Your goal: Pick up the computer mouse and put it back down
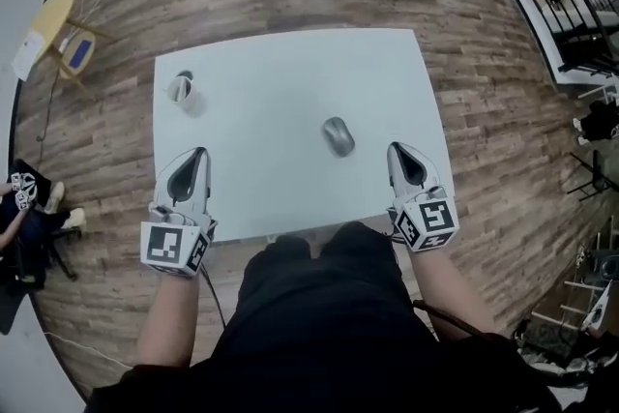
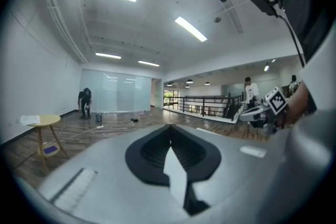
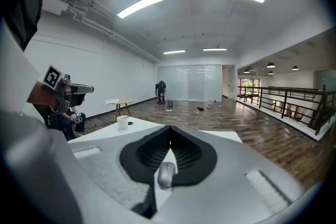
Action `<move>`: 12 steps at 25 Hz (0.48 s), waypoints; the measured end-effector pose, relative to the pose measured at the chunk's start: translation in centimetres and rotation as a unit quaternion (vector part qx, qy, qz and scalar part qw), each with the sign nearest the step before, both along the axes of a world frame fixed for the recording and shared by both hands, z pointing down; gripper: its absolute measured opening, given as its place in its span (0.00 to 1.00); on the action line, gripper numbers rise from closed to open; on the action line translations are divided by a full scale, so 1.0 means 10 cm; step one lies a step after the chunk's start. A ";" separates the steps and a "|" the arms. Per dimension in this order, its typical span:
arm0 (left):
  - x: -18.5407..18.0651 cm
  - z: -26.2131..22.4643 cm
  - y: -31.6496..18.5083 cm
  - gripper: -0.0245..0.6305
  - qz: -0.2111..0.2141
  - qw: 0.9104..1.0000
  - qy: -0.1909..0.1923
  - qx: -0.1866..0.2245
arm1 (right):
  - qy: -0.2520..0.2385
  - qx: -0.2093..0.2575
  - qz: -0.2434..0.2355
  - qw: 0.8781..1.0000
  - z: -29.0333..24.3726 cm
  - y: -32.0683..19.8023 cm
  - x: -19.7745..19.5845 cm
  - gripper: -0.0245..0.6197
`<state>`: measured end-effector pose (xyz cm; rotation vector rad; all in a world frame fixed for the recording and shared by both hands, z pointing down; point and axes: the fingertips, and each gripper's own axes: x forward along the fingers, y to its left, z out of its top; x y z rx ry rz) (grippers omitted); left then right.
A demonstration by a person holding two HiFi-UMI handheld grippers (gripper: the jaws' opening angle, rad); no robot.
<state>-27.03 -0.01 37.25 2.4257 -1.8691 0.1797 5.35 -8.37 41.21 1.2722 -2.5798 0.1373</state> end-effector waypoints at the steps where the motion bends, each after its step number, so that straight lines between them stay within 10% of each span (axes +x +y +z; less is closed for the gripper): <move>1: 0.05 0.01 -0.08 0.04 0.010 1.000 0.005 0.003 | 0.004 -0.001 -0.006 1.000 -0.01 0.04 -0.02 0.04; 12: 0.18 -0.03 -0.35 0.04 0.024 0.999 0.021 -0.006 | -0.021 -0.015 -0.033 0.999 0.07 -0.07 -0.30 0.04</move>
